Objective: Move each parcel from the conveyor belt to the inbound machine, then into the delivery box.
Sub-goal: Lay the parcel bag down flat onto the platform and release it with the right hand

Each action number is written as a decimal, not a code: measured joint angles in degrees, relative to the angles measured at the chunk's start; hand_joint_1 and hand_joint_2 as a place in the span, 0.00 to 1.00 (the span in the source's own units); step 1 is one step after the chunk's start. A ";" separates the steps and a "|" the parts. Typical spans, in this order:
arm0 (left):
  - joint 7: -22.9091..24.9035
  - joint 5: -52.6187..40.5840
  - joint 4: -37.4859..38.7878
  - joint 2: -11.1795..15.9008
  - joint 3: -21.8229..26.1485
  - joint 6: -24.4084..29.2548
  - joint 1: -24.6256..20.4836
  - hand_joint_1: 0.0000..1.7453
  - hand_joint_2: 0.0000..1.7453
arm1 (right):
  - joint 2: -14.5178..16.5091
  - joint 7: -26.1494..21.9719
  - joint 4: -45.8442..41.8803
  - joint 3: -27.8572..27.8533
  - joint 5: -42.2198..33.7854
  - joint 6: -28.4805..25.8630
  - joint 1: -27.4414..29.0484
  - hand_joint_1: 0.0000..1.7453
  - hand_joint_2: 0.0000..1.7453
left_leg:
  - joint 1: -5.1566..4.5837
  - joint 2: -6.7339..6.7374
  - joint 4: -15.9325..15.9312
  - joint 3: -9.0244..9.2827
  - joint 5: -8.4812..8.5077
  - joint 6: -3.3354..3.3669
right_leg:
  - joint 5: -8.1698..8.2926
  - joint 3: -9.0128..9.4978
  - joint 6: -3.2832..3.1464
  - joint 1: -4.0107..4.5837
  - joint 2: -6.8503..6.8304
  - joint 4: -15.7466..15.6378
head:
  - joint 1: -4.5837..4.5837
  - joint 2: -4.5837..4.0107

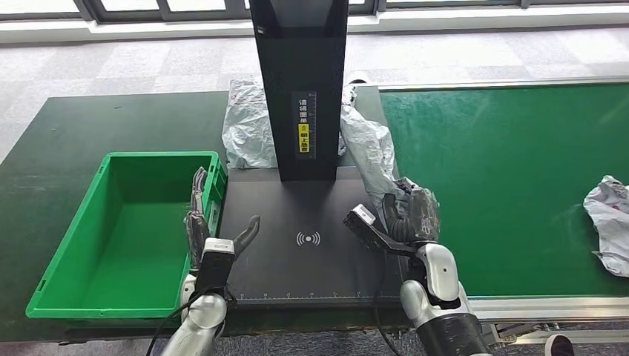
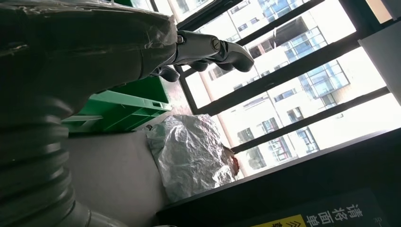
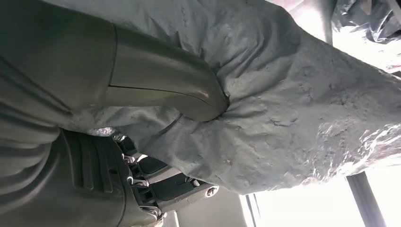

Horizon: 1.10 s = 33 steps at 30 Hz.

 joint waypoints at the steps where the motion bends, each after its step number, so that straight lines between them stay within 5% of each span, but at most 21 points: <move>1: -0.14 -0.73 -0.08 0.03 0.02 0.19 -0.01 0.00 1.00 | 0.01 -1.35 -0.24 0.30 -0.92 1.30 0.05 1.00 1.00 | 0.00 -0.01 0.00 0.00 0.00 0.00 | 0.00 0.01 0.00 0.00 0.00 0.00 | 0.01 0.01; 5: 1.02 -6.08 -0.79 0.08 -0.04 0.39 -1.15 0.00 1.00 | 1.01 -7.98 -1.33 6.41 -6.33 10.92 1.02 1.00 1.00 | 0.00 0.11 0.00 0.02 -0.02 -0.03 | -0.01 -0.03 -0.02 0.09 0.10 0.01 | 0.01 0.01; 11: 2.39 -7.51 -0.70 0.09 -0.24 -0.15 -3.77 0.00 1.00 | 1.49 -6.80 -1.45 17.57 -12.15 13.52 1.47 1.00 1.00 | 0.05 0.05 -0.01 0.02 0.01 -0.09 | -0.08 -0.02 -0.12 0.19 0.00 0.03 | 0.00 0.01; 15: 2.38 -7.49 -0.61 0.10 -0.26 -0.14 -4.13 0.00 1.00 | 1.22 -6.81 -1.45 20.06 -12.81 13.65 1.37 0.00 1.00 | 0.04 0.07 -0.01 0.02 0.01 -0.08 | -0.07 -0.03 -0.12 0.14 0.04 0.01 | 0.00 0.02; 21: 0.39 -2.18 2.19 0.07 -0.98 -2.68 -6.59 0.00 1.00 | -1.50 -8.01 0.86 23.40 -19.11 22.76 0.51 0.00 1.00 | 0.03 -0.06 0.00 0.03 0.02 -0.06 | -0.05 0.04 -0.07 0.08 -0.09 -0.02 | 0.01 0.01; 33: 0.24 -0.04 3.63 0.55 -2.26 -2.04 -7.24 0.00 1.00 | -3.57 -7.09 1.03 24.03 -20.99 19.74 0.16 0.00 1.00 | 0.02 -0.04 0.00 0.04 0.01 -0.06 | -0.04 0.02 -0.06 0.07 -0.02 -0.01 | 0.00 0.01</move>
